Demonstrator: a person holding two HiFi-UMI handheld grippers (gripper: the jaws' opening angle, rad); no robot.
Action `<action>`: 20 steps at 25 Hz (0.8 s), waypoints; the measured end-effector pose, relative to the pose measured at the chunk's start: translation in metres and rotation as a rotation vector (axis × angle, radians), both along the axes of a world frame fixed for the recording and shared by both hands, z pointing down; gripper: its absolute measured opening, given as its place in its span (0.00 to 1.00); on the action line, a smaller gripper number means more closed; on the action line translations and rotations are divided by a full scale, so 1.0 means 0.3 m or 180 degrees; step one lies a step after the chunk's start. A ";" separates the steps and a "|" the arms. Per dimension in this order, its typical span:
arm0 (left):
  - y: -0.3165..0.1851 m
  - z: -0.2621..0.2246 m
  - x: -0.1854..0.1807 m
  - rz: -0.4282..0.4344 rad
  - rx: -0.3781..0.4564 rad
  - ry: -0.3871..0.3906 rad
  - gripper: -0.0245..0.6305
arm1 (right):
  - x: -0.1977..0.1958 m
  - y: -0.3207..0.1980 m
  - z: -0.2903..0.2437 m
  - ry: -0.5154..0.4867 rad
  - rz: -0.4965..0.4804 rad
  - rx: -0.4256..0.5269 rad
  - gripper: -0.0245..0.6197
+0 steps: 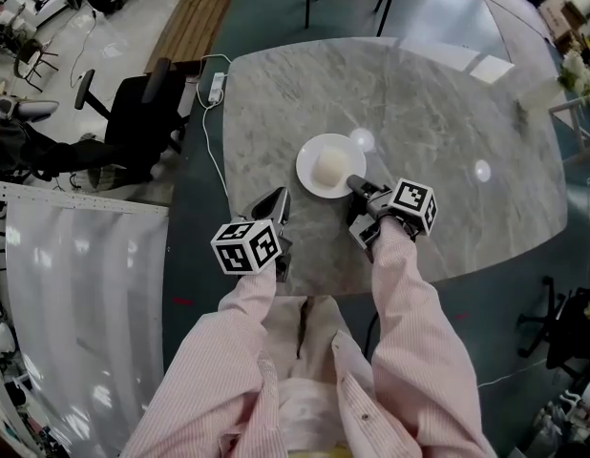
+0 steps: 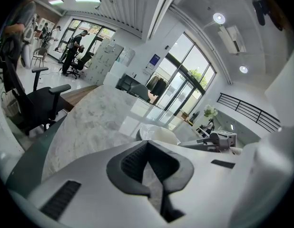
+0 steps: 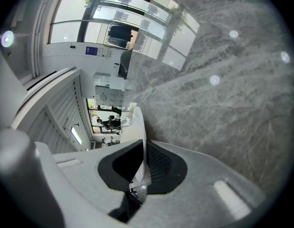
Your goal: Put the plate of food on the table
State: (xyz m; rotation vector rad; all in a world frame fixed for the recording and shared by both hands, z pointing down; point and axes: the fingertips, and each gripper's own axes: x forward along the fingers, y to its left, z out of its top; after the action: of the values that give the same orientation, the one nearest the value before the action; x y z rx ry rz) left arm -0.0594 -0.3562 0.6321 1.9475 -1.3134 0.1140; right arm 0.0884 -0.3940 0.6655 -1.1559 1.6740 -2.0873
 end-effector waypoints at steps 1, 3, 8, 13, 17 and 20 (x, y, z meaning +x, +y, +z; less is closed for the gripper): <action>0.002 0.001 0.000 0.0001 -0.0002 0.0001 0.02 | 0.001 0.000 0.001 0.0026 0.0015 -0.0016 0.06; 0.006 0.001 0.001 0.0000 -0.0008 0.0005 0.02 | 0.004 -0.002 0.001 0.0116 0.0018 -0.0026 0.06; 0.011 -0.004 0.000 0.0006 -0.0009 0.0021 0.02 | 0.002 -0.012 -0.013 0.0333 -0.0055 0.0000 0.06; 0.012 -0.009 0.011 0.0029 -0.0008 0.0030 0.02 | 0.003 -0.011 -0.015 0.0710 -0.0200 0.0078 0.07; 0.014 -0.010 0.019 0.0051 -0.0009 0.0023 0.02 | 0.010 -0.008 -0.009 0.1156 -0.0364 0.0171 0.10; 0.016 -0.011 0.023 0.0066 -0.0011 0.0023 0.02 | 0.014 -0.005 -0.003 0.1419 -0.0474 0.0214 0.12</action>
State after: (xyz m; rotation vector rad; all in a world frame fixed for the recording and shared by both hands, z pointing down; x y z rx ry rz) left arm -0.0524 -0.3514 0.6289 1.9572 -1.2879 0.1193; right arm 0.0925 -0.3954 0.6645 -1.6100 2.0599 -1.9347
